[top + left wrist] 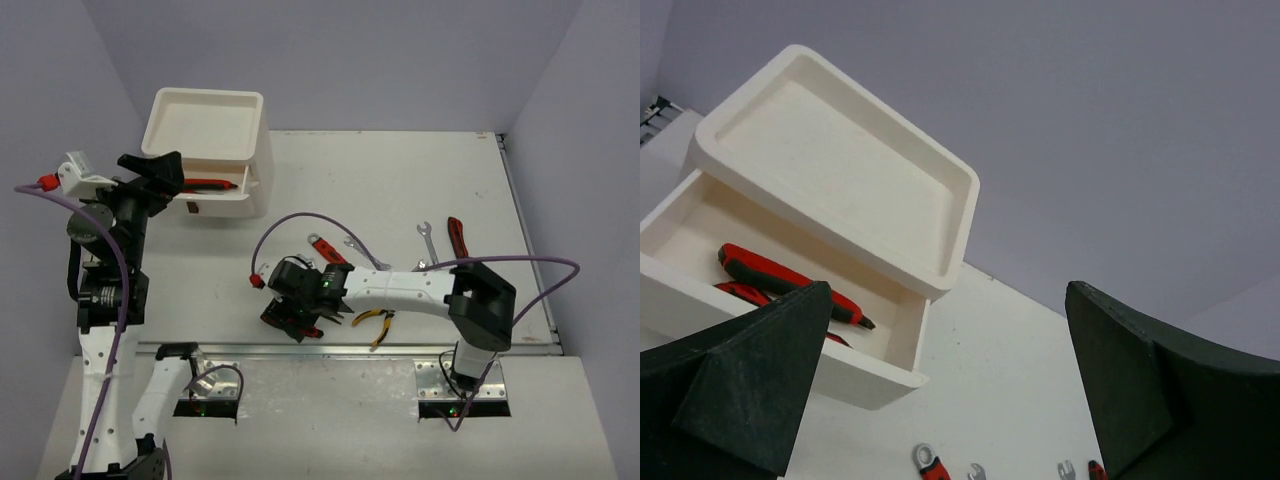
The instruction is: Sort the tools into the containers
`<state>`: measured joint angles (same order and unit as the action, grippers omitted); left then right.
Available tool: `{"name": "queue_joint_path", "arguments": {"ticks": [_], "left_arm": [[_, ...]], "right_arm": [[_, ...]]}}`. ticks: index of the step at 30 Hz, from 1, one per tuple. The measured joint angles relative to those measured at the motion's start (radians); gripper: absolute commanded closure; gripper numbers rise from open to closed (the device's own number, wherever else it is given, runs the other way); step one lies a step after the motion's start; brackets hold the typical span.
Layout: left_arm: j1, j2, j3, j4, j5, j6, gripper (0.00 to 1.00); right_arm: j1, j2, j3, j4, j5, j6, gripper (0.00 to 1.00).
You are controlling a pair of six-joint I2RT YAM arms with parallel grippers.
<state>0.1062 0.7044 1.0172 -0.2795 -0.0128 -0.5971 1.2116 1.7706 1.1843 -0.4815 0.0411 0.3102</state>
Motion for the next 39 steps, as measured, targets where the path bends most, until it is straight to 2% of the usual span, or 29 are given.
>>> {"name": "queue_joint_path", "arguments": {"ticks": [2,7,9,11,14,18,22,26,31,35,39], "left_arm": [[0.000,0.007,-0.006,-0.019,0.031,0.025,0.00],[0.000,0.015,-0.067,-0.048,0.084,0.067,0.00],[0.000,0.016,-0.089,-0.054,0.101,0.075,0.00],[0.000,0.024,-0.110,-0.055,0.116,0.079,0.00],[0.000,0.034,-0.137,-0.062,0.140,0.089,0.00],[0.000,0.026,-0.149,-0.062,0.183,0.094,0.00],[0.000,0.008,-0.154,-0.057,0.247,0.084,0.00],[0.000,0.002,-0.193,-0.012,0.346,0.043,0.00],[-0.018,0.020,-0.263,0.114,0.488,-0.061,0.00],[-0.138,0.058,-0.319,0.215,0.504,-0.132,0.00],[-0.295,0.130,-0.339,0.339,0.508,-0.181,0.00]], "right_arm": [[0.001,0.046,0.000,0.005,-0.002,-0.008,0.41],[0.001,0.138,0.016,0.013,-0.017,-0.026,0.41],[0.001,0.162,0.017,0.019,-0.011,-0.030,0.46],[0.002,0.179,0.022,0.018,0.003,-0.038,0.54],[0.002,0.194,0.039,0.026,0.012,-0.048,0.79],[0.002,0.195,0.042,0.039,0.018,-0.048,0.90],[0.003,0.159,0.009,0.054,0.033,-0.049,0.94],[-0.014,0.021,-0.023,0.043,0.057,-0.049,0.97],[-0.122,-0.172,-0.023,0.089,0.074,-0.012,1.00],[-0.244,-0.298,-0.024,0.120,0.110,0.024,1.00],[-0.281,-0.362,-0.023,0.131,0.162,0.045,1.00]]}}
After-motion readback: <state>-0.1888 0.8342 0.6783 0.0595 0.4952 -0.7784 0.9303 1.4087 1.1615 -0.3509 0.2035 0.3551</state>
